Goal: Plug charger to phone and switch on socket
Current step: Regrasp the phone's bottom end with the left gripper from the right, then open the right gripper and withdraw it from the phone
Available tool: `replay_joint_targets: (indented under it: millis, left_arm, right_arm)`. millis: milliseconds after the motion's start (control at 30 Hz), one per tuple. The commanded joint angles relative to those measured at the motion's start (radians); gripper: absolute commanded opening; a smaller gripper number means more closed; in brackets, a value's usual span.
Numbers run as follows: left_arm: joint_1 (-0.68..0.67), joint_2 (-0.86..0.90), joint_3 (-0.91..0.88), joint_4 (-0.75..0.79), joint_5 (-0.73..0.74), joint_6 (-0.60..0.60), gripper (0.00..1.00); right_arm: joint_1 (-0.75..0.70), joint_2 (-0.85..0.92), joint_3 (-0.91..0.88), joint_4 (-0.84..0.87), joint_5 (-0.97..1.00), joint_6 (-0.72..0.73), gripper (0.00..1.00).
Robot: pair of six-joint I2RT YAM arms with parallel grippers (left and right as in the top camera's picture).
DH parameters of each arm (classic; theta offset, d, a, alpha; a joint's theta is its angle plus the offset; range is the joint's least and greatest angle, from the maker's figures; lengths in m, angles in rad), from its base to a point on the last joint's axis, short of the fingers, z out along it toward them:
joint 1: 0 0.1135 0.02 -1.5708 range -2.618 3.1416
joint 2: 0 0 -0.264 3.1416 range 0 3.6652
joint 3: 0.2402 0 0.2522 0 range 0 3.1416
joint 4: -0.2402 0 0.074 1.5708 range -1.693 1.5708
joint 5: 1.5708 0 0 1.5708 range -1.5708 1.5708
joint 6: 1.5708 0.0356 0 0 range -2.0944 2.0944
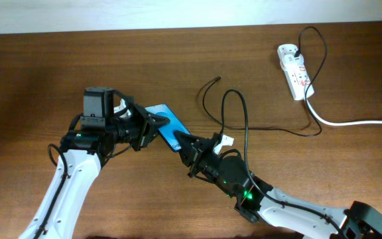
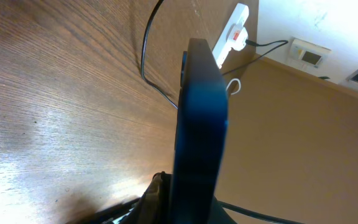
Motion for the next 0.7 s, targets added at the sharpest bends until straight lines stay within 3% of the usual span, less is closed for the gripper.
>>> replay_joint_targets:
  millis: [0, 200, 400, 500, 667]
  left_arm:
    - [-0.002, 0.003, 0.002, -0.003, 0.003, -0.049, 0.00]
    - [-0.002, 0.003, 0.002, -0.003, -0.023, -0.048, 0.00]
    - [-0.002, 0.003, 0.002, -0.011, -0.087, 0.061, 0.00]
    - [-0.002, 0.003, 0.002, -0.027, -0.145, 0.208, 0.00]
    - [-0.002, 0.003, 0.002, -0.141, -0.235, 0.459, 0.00]
  right_arm:
    - [0.013, -0.008, 0.017, -0.005, -0.037, -0.009, 0.05]
    - [0.013, -0.008, 0.016, -0.056, -0.038, -0.013, 0.27]
    - [0.013, -0.008, 0.016, -0.125, -0.048, -0.013, 0.35]
    - [0.013, -0.008, 0.016, -0.132, -0.053, -0.029, 0.40]
    - [0.012, -0.008, 0.016, -0.291, -0.060, -0.340, 0.59]
